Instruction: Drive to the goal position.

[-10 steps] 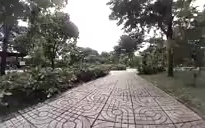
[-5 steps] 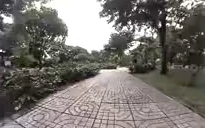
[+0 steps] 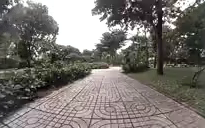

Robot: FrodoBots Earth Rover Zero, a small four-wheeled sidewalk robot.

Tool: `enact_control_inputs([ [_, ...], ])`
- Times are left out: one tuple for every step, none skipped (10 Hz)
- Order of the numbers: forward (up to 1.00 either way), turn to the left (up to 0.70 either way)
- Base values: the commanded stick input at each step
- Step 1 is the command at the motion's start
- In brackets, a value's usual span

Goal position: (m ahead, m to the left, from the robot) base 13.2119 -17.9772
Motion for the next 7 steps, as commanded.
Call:
enact_control_inputs([
  [1.0, 0.0],
  [1.0, 0.0],
  [1.0, 0.0],
  [1.0, 0.0],
  [1.0, 0.0],
  [1.0, 0.0],
  [1.0, 0.0],
])
